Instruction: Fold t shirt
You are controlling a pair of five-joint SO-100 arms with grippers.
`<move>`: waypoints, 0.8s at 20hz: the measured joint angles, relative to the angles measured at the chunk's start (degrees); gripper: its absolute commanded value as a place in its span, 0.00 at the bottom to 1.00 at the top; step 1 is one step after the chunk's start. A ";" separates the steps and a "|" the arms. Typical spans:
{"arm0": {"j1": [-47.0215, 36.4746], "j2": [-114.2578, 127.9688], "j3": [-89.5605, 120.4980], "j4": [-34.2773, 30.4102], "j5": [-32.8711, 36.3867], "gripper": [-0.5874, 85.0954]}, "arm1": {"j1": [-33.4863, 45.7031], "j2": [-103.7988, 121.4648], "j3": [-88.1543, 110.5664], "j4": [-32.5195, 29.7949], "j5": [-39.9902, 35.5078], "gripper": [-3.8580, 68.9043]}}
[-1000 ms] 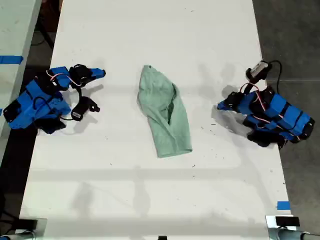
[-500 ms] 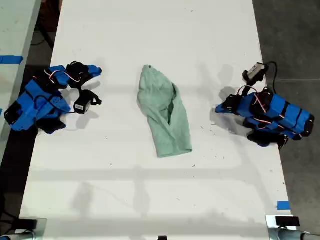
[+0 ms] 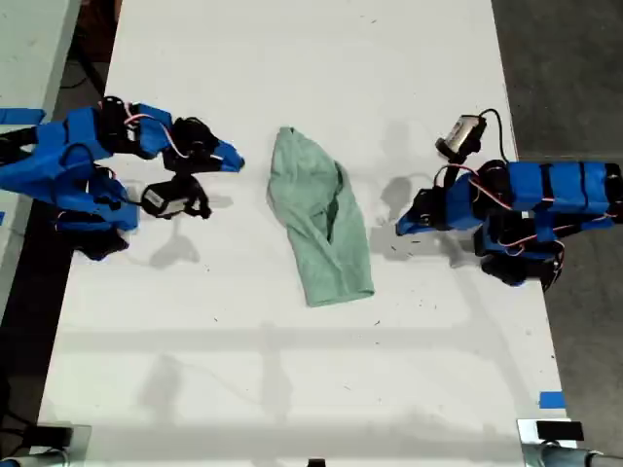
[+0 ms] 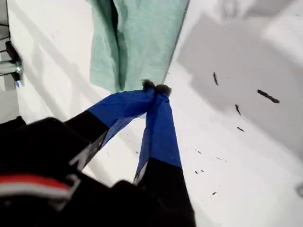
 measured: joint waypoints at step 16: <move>25.75 -72.60 -63.46 9.58 -1.05 0.27 | -10.11 -36.21 -20.21 -4.57 0.53 0.35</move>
